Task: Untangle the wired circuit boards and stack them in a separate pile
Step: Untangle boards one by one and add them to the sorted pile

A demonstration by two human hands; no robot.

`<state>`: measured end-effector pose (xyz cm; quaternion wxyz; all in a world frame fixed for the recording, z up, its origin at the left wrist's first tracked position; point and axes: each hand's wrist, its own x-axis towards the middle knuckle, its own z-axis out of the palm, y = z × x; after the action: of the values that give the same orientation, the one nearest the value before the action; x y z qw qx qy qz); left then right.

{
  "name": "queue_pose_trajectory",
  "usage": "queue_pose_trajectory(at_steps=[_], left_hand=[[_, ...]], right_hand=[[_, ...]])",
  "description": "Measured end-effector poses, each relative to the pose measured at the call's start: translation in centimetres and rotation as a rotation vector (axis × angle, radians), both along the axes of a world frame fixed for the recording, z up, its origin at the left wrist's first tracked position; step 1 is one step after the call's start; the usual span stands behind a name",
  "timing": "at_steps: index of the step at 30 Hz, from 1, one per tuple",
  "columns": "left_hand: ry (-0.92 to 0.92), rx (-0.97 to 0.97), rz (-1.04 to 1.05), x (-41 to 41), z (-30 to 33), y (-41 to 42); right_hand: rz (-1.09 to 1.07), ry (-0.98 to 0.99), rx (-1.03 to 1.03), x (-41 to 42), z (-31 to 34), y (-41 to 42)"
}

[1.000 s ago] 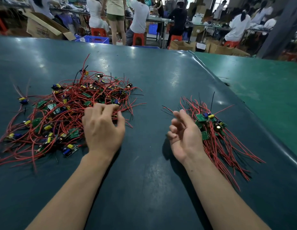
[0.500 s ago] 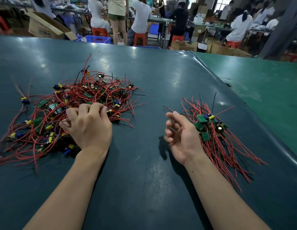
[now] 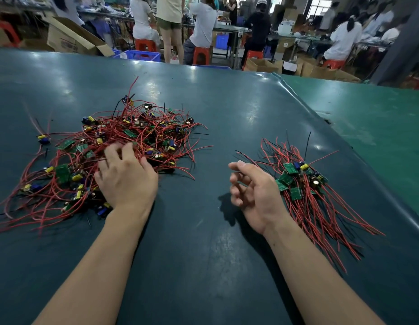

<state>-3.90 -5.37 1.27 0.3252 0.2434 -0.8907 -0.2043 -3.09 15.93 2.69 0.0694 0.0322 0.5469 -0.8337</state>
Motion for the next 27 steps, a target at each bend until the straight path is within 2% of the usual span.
queue_pose_trajectory(at_steps=[3, 10, 12, 14, 17, 19, 23, 25, 27], left_hand=[[-0.002, -0.017, -0.014, -0.1, -0.2, -0.1], [0.452, -0.053, -0.195, 0.7, 0.5, 0.9], [0.619, -0.122, -0.320, 1.0, 0.8, 1.5], [0.746, -0.211, -0.574, 1.5, 0.8, 2.7], [0.732, -0.240, -1.053, 2.6, 0.5, 5.9], [0.670, -0.248, -1.238, 2.9, 0.1, 7.7], [0.661, -0.190, -1.192, 3.0, 0.4, 8.0], [0.645, -0.093, -1.184, 3.3, 0.0, 7.6], [0.504, -0.004, -1.141, 3.5, -0.5, 7.5]], right_hand=[[0.009, 0.002, 0.006, 0.0, 0.0, 0.1], [-0.001, 0.000, 0.020, -0.1, 0.0, 0.2], [0.006, 0.009, 0.052, -0.1, -0.1, 0.1], [0.041, 0.065, 0.138, 0.2, -0.1, -0.4], [0.140, 0.256, 0.337, 0.7, -0.5, -1.2], [0.181, 0.328, 0.327, 0.9, -0.6, -1.2], [0.000, 0.391, 0.363, 1.0, -0.3, -1.1], [-0.113, 0.313, 0.221, 0.6, -0.1, -1.2], [-0.169, 0.187, -0.022, -0.1, 0.1, -0.9]])
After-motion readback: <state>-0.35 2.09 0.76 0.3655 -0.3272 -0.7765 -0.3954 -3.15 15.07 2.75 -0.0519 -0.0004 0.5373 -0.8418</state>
